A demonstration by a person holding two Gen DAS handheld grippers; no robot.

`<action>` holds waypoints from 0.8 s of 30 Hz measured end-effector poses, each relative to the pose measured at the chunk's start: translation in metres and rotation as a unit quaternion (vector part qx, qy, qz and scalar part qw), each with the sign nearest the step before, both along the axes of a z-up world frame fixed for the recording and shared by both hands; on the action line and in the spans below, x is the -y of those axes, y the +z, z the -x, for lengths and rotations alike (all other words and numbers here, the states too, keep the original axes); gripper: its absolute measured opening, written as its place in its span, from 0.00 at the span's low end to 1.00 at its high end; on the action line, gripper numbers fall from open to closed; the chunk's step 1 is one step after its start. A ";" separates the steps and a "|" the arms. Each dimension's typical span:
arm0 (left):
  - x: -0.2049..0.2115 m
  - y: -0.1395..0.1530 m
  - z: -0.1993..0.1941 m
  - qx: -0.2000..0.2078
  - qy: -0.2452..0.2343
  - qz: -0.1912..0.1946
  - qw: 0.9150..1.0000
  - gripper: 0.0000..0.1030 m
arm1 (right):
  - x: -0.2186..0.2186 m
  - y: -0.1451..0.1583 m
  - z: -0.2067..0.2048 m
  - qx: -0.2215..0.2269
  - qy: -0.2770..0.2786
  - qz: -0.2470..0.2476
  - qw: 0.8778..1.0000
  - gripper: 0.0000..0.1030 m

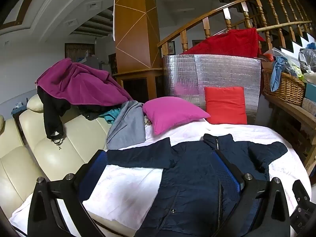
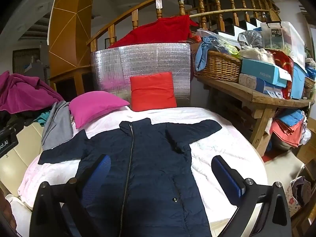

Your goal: Fold large clothes

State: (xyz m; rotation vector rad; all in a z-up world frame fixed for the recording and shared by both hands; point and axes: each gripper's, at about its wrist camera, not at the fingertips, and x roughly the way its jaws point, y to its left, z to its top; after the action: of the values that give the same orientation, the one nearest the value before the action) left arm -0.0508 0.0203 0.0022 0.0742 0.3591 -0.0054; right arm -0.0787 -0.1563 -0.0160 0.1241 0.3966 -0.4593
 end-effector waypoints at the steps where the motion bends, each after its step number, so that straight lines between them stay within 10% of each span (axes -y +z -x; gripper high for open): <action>1: 0.000 0.000 0.000 0.000 0.000 0.000 1.000 1.00 | 0.000 0.000 0.000 -0.001 0.000 0.000 1.000 1.00; 24: 0.002 -0.004 -0.003 -0.007 0.001 -0.002 1.000 1.00 | 0.006 -0.006 -0.004 -0.005 -0.001 -0.006 1.000 1.00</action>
State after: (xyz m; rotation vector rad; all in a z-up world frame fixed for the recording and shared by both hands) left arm -0.0475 0.0185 -0.0020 0.0774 0.3733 -0.0028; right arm -0.0742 -0.1621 -0.0217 0.1333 0.4093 -0.4598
